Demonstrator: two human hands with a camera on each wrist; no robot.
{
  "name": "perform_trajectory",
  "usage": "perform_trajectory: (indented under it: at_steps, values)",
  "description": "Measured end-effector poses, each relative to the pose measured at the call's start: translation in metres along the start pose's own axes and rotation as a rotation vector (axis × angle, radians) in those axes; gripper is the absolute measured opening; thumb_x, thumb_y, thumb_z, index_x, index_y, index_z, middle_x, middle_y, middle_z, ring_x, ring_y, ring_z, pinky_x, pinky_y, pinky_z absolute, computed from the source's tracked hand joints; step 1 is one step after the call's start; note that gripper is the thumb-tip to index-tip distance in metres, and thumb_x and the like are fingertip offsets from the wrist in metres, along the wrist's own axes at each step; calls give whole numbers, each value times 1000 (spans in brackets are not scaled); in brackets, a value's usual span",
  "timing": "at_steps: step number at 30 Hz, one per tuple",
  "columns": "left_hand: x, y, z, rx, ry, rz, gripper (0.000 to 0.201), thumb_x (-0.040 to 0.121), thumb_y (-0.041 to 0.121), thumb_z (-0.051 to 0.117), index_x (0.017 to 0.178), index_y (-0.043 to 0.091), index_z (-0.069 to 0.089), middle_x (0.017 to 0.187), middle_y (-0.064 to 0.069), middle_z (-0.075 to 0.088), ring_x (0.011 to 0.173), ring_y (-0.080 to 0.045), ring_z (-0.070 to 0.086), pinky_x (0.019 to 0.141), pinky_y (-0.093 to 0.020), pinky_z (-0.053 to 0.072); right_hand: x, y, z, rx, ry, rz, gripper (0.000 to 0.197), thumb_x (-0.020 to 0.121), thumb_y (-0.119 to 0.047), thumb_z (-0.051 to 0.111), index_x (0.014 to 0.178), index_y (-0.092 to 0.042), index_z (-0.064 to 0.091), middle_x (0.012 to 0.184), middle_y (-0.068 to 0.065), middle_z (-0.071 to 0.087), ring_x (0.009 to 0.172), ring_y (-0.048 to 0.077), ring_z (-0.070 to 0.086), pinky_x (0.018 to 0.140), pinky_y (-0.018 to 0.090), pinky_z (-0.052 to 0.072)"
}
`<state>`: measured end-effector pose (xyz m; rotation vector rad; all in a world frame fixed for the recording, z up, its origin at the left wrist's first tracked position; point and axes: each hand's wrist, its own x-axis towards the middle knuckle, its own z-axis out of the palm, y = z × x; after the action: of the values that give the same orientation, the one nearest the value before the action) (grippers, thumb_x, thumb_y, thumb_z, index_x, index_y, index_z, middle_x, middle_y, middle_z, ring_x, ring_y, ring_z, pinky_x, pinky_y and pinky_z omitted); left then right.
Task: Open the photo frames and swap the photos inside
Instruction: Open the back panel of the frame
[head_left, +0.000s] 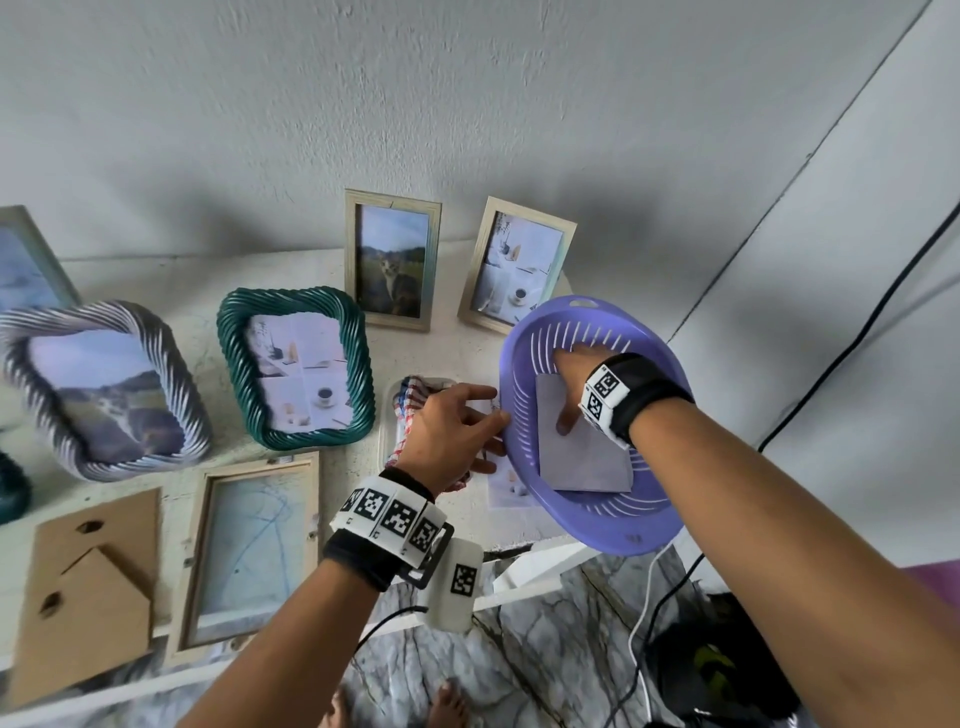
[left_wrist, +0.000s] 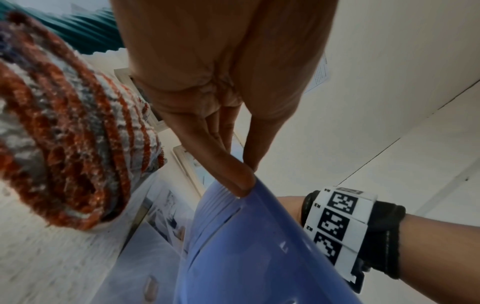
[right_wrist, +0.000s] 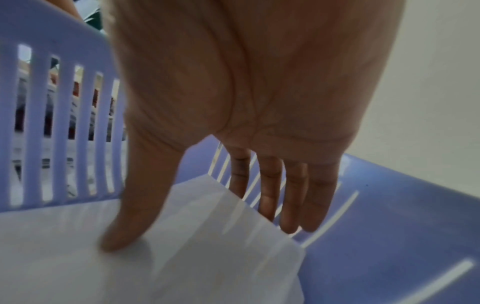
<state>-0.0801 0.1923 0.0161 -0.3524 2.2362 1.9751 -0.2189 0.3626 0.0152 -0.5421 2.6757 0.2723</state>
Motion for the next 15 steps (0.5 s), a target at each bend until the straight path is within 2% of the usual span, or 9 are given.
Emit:
perform_trajectory:
  at_steps: [2, 4, 6, 9, 12, 15]
  values:
    - [-1, 1, -1, -1, -6, 3, 37, 91, 17, 67, 126, 7, 57, 83, -10, 74, 73, -28, 73, 60, -42, 61, 0, 1, -1, -3, 57, 6, 75, 58, -43, 87, 121, -16, 54, 114, 10, 63, 104, 32, 61, 84, 35, 50]
    - [-2, 1, -2, -2, -15, 5, 38, 91, 17, 67, 126, 7, 57, 84, -11, 74, 74, -27, 73, 59, -40, 61, 0, 2, -4, -15, 99, 12, 67, 66, -35, 84, 120, -15, 51, 115, 11, 63, 105, 33, 61, 78, 35, 45]
    - [-3, 2, -2, 0, -24, 8, 39, 91, 16, 67, 127, 7, 56, 85, -11, 73, 74, -25, 73, 56, -35, 60, -1, 1, -7, -17, 123, 21, 58, 73, -28, 79, 120, -14, 50, 119, 12, 61, 109, 36, 59, 82, 39, 47]
    - [-3, 2, -4, 8, -25, 13, 40, 90, 17, 67, 127, 7, 55, 84, -9, 73, 74, -25, 73, 56, -34, 60, -6, -2, -13, -2, 183, 27, 32, 88, -18, 59, 119, -11, 52, 121, 15, 59, 113, 38, 56, 87, 44, 48]
    - [-1, 1, -4, 57, -13, 26, 37, 91, 21, 67, 125, 10, 57, 84, -5, 72, 74, -25, 73, 60, -38, 61, -12, 1, -27, 83, 181, 22, 31, 89, -7, 52, 119, -15, 56, 120, 10, 62, 106, 34, 60, 85, 40, 51]
    - [-1, 1, -7, 168, 19, 111, 35, 94, 30, 62, 123, 11, 59, 91, -1, 71, 75, -17, 72, 63, -38, 62, -30, 4, -55, 270, 207, 41, 31, 84, -2, 49, 109, -18, 59, 118, 9, 62, 103, 31, 58, 84, 34, 49]
